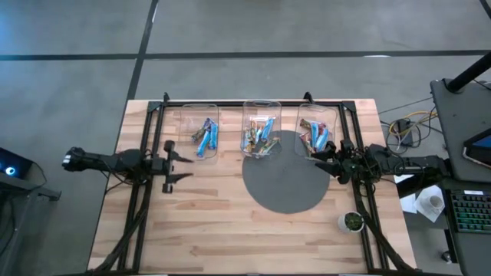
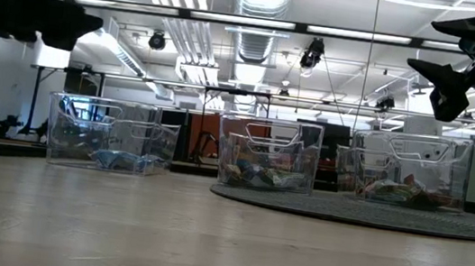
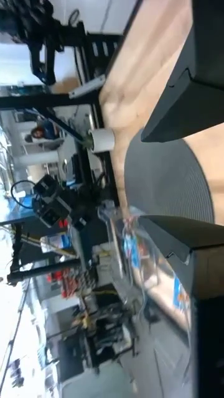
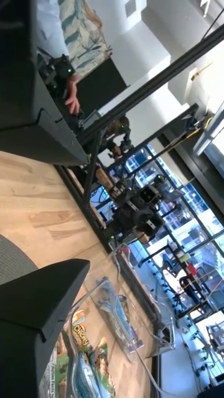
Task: Pick and place Granola Bars by type
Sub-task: Return to Home Position
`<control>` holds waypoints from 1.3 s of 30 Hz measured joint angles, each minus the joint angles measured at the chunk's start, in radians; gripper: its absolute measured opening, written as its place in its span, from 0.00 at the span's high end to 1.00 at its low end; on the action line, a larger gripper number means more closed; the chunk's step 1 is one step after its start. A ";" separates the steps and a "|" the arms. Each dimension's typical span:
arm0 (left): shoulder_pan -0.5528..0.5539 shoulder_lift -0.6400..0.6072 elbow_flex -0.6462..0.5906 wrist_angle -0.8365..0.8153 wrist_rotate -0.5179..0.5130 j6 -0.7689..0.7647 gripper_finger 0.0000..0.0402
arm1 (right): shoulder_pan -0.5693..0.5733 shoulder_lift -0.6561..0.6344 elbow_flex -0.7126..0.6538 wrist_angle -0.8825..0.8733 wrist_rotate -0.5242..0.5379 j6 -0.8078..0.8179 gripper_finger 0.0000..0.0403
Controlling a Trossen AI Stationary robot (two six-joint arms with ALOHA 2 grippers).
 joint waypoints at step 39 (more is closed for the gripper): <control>0.149 0.002 0.003 0.022 0.014 -0.119 0.54 | 0.000 -0.001 0.000 -0.003 0.000 0.000 0.37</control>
